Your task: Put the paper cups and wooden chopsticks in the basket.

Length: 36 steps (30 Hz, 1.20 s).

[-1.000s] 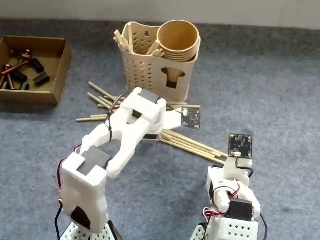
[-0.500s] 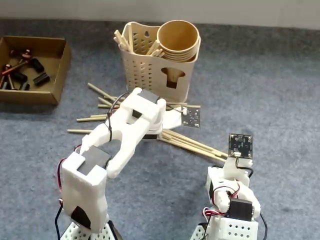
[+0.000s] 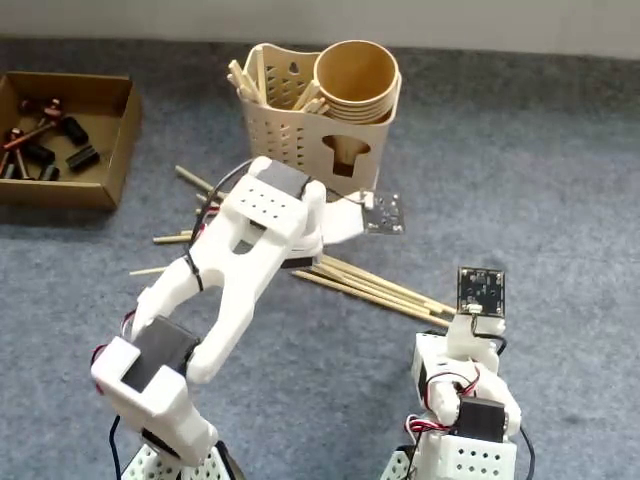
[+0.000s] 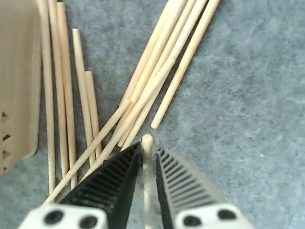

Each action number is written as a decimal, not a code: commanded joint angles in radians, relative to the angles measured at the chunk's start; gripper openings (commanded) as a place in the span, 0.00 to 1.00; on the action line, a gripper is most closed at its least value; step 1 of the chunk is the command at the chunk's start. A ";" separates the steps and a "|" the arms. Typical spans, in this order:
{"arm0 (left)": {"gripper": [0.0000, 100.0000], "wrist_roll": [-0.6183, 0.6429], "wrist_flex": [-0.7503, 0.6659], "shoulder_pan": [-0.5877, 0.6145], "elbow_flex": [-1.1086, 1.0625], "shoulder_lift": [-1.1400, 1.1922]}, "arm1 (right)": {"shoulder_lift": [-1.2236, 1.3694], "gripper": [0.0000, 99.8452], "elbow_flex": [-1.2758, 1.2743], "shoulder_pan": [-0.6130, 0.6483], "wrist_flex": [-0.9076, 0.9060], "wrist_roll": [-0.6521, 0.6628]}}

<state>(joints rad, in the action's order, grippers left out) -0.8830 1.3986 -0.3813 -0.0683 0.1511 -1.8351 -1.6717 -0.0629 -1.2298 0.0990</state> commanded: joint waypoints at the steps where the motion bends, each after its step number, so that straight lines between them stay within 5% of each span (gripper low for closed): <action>1: 0.01 0.069 0.006 -0.002 0.051 -0.091 | -0.005 0.01 -0.127 -0.010 0.030 -0.002; 22: 0.01 0.640 0.006 0.005 0.380 -0.386 | -0.005 0.01 -0.127 -0.010 0.030 -0.002; 29: 0.01 0.727 0.006 0.007 0.544 -0.386 | -0.005 0.01 -0.127 -0.010 0.030 -0.002; 36: 0.01 0.891 -0.078 0.131 0.731 -0.380 | -0.005 0.01 -0.127 -0.010 0.028 -0.002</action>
<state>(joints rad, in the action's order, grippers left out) -0.0560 1.3832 -0.3153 0.5808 -0.1956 -1.8351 -1.6717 -0.0629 -1.2298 0.0990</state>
